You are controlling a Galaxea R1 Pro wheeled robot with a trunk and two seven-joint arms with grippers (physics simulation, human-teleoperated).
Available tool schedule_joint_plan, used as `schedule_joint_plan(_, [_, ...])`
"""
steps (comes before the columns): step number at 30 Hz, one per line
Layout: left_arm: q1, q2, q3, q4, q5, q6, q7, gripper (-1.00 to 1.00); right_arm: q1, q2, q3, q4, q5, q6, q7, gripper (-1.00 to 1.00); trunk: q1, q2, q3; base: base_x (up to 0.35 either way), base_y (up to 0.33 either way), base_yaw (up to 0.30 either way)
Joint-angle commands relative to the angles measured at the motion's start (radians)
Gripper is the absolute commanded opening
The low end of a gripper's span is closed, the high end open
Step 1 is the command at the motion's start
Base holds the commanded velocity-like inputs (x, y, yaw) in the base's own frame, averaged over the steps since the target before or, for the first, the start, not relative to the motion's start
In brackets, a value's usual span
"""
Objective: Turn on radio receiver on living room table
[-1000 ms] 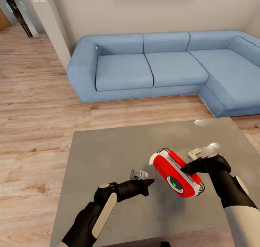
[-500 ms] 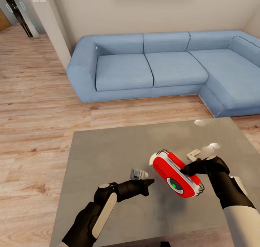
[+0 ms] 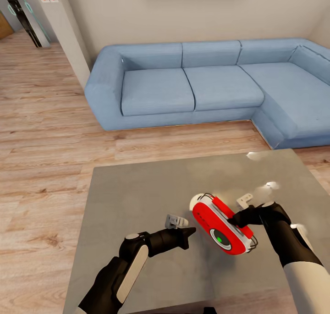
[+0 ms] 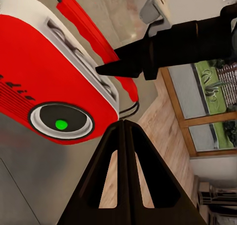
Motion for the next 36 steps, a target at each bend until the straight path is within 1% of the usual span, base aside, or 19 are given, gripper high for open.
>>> schedule_joint_plan(1, [0.000,0.000,0.000,0.000,0.000,0.000,0.000,-1.00,0.000,0.000,-0.002,0.004,-0.004,-0.001,-0.001,-1.00,0.000,0.000,0.000,0.000,0.000,0.000])
schedule_joint_plan(11, [0.000,0.000,0.000,0.000,0.000,0.000,0.001,-1.00,0.000,0.000,-0.005,0.014,-0.006,-0.008,-0.005,-1.00,0.000,0.000,0.000,0.000,0.000,0.000])
schedule_joint_plan(19, [0.000,0.000,0.000,0.000,0.000,0.000,0.001,-1.00,0.000,0.001,-0.006,0.055,-0.008,-0.056,-0.021,-1.00,0.000,0.000,0.000,0.000,0.000,0.000])
schedule_joint_plan(32, [0.000,0.000,0.000,0.000,0.001,0.000,0.001,-1.00,0.000,0.003,-0.007,0.065,-0.008,-0.063,-0.031,-1.00,0.000,0.000,0.000,0.000,0.000,0.000])
schedule_joint_plan(36, [0.000,0.000,0.000,0.000,0.001,0.000,0.001,-1.00,0.000,0.007,-0.007,0.080,-0.008,-0.076,-0.035,-1.00,0.000,0.000,0.000,0.000,0.000,0.000])
